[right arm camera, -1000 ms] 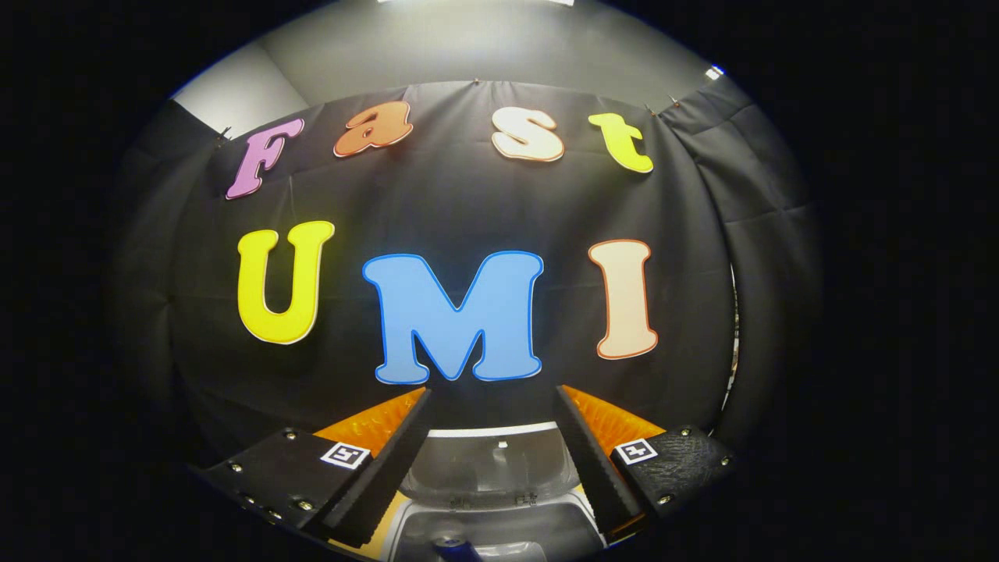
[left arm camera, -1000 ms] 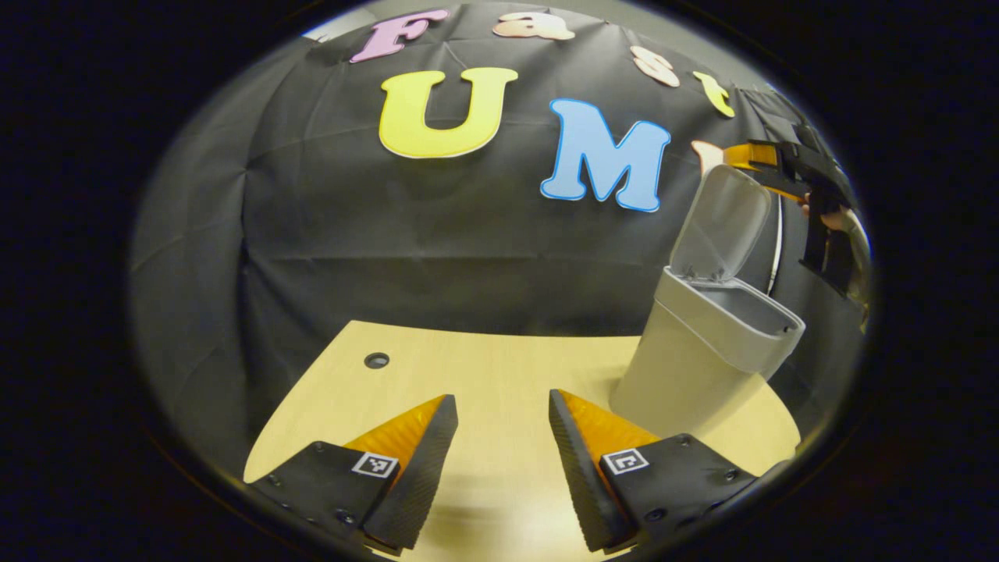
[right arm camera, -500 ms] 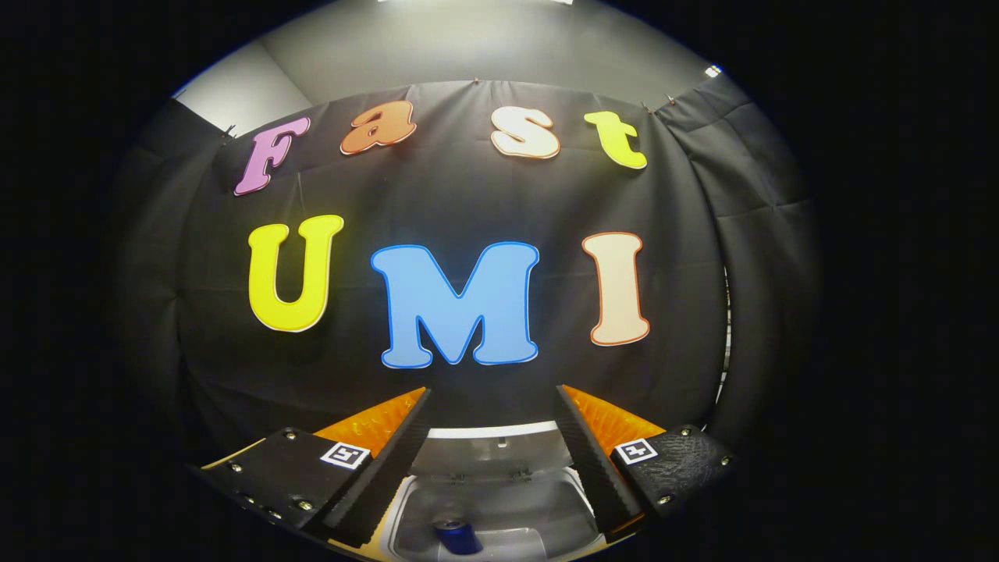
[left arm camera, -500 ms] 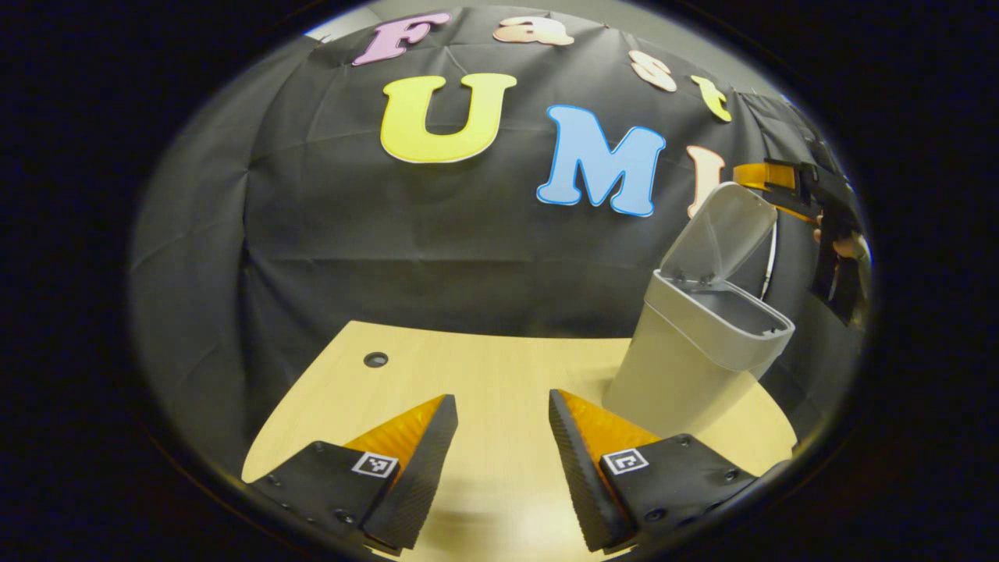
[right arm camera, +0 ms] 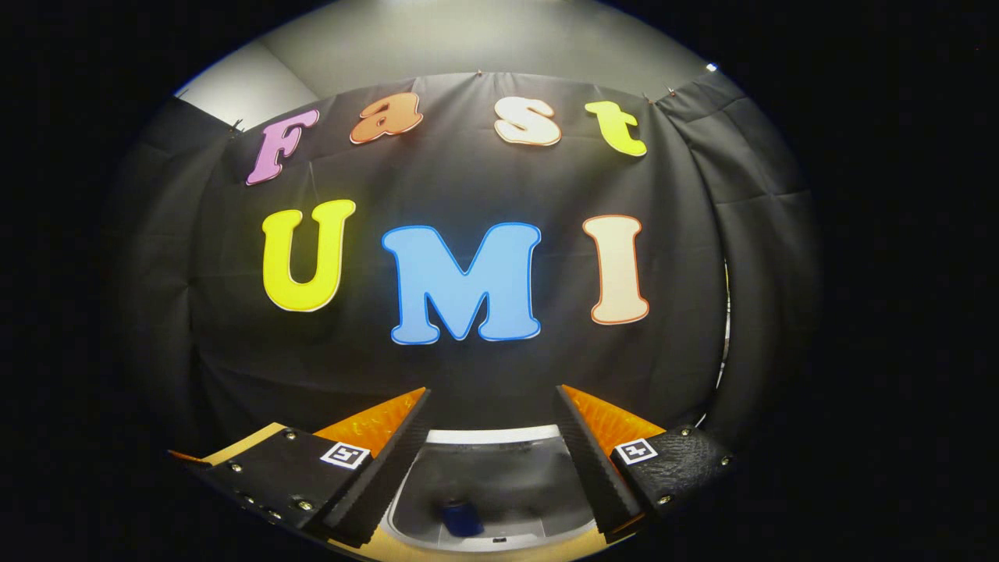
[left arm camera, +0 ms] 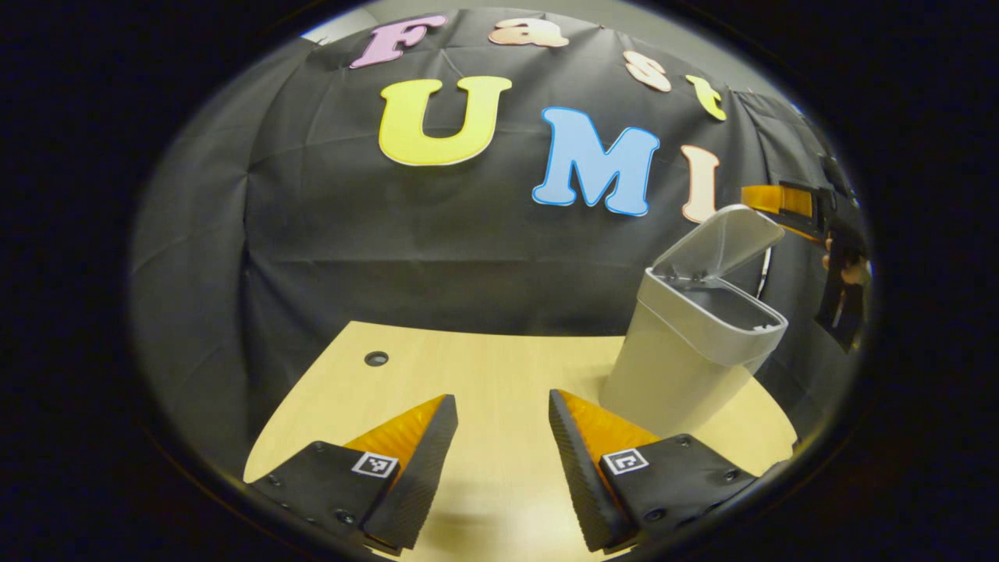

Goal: Press the lid of the desktop garbage bin to open it, pick up the crumpled paper on the desktop and throw it into the bin, then pick up the pop can on the desktop and drop it into the bin, and finally close the garbage bin lid.

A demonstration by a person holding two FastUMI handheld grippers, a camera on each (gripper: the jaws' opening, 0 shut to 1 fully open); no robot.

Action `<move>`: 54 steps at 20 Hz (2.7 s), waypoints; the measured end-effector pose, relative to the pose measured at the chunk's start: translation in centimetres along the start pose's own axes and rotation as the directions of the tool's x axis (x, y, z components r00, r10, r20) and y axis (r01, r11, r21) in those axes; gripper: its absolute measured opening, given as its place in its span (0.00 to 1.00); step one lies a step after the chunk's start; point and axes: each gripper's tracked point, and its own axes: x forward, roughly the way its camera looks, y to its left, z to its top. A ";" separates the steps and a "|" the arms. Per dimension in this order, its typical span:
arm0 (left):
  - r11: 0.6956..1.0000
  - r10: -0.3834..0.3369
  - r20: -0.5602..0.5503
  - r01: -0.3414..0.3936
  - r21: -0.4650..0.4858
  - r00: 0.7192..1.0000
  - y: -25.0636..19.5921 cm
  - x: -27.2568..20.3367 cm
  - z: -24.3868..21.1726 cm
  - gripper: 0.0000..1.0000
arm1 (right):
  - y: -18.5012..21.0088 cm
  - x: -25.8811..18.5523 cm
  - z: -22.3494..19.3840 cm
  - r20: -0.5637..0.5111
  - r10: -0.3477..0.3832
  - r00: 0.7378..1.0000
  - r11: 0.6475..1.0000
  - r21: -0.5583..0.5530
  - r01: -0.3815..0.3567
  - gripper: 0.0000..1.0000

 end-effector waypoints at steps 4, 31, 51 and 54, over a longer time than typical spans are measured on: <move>1.000 -0.005 0.000 0.005 0.004 1.000 -0.4 -0.2 -0.2 0.80 | -0.1 -0.4 -6.1 -0.146 0.000 0.989 1.000 -0.018 -0.002 0.99; 0.999 -0.013 -0.029 0.012 -0.031 1.000 -0.7 0.8 -1.5 0.80 | -0.2 -1.4 -12.3 -0.137 -0.010 0.991 1.000 -0.015 0.008 1.00; 0.998 -0.023 0.087 0.018 0.056 0.996 -2.1 -1.8 3.3 0.80 | -0.1 -3.2 -11.4 -0.166 -0.019 0.986 0.999 0.027 0.024 0.99; 0.998 -0.030 0.128 0.023 0.052 0.991 -2.4 -2.7 5.5 0.79 | 0.4 -4.1 -10.7 -0.167 -0.004 0.986 0.997 0.077 0.017 0.99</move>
